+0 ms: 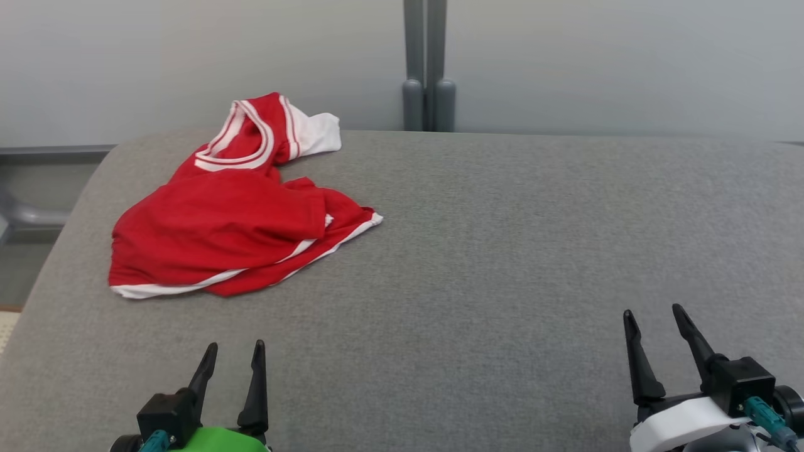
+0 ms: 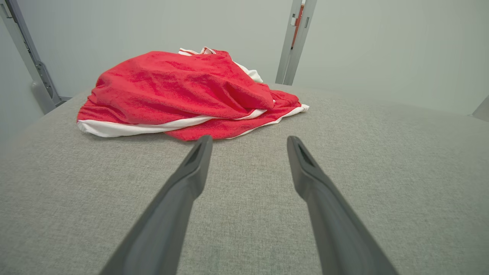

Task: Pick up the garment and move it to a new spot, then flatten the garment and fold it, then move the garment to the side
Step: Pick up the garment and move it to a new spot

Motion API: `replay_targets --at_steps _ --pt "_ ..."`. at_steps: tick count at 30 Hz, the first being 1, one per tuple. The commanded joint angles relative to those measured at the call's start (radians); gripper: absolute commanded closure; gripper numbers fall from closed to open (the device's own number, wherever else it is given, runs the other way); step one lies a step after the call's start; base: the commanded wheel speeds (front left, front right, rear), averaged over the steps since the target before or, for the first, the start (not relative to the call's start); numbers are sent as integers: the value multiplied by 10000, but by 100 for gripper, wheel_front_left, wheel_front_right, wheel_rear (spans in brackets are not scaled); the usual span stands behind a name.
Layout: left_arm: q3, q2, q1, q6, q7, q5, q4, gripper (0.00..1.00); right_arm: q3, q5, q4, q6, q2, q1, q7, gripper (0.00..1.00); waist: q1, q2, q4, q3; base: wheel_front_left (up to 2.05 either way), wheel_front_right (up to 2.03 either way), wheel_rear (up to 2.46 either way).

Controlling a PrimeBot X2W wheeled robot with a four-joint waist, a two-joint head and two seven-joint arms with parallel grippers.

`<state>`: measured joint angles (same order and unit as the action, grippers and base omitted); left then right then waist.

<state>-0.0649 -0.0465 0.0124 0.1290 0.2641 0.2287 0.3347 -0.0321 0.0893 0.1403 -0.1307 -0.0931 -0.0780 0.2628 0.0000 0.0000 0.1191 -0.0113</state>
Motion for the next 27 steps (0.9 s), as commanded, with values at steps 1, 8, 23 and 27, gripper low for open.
replay_targets --at_steps 1,8,23,27 --pt "89 -69 143 26 5 -84 56 0 91 61 26 0 10 -28 32 0 0 0 1183 -210 0 0 0" --pt "442 -63 645 6 7 46 55 0 710 154 101 1 4 212 32 0 0 0 2279 -384 0 0 0" --pt "-1292 -410 -2672 25 -469 499 877 0 894 12 -46 1 -366 1057 32 0 0 0 1389 1880 0 0 0" --pt "-2287 -717 -5058 26 -1706 776 1683 0 1000 -84 -141 1 -538 1760 32 0 0 0 1035 3230 0 0 0"
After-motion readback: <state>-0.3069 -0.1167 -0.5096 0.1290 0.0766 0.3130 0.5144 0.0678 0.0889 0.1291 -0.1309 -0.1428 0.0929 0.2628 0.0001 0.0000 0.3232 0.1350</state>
